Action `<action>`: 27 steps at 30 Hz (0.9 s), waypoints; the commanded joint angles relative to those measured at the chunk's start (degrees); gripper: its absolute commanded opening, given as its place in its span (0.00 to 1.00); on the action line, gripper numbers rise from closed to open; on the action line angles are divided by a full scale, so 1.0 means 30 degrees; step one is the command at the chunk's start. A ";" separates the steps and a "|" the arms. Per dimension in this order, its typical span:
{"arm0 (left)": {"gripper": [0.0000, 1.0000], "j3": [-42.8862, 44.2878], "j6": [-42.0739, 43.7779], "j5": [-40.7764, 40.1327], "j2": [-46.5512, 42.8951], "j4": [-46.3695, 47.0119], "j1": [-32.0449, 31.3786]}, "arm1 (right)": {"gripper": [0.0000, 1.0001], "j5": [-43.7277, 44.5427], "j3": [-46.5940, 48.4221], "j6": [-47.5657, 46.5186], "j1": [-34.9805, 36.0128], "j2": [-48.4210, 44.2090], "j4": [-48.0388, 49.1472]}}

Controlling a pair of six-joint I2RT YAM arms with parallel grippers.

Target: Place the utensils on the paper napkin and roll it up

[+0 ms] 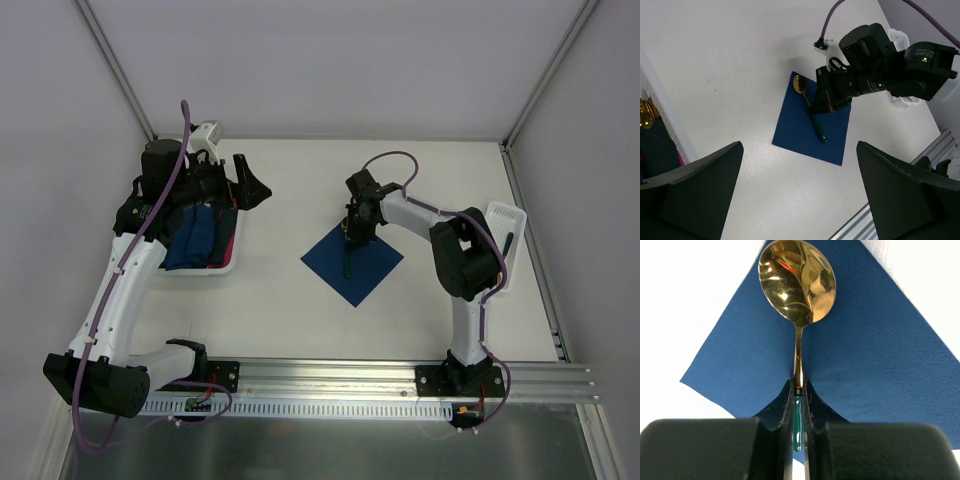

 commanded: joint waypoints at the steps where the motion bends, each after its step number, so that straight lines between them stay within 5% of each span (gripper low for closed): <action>1: 0.99 -0.0116 0.0081 0.0334 -0.0005 0.0119 0.0170 | 0.00 0.0272 0.1021 -0.0337 -0.0050 -0.0428 -0.0555; 19: 0.99 -0.0409 0.0228 0.0217 -0.0210 0.0148 0.0170 | 0.01 0.0478 0.1315 -0.0543 -0.0167 0.0626 -0.0878; 27: 0.99 -0.0409 0.0257 0.0246 -0.0123 0.0119 0.0170 | 0.24 0.0303 0.1198 -0.0514 -0.0168 0.0656 -0.0878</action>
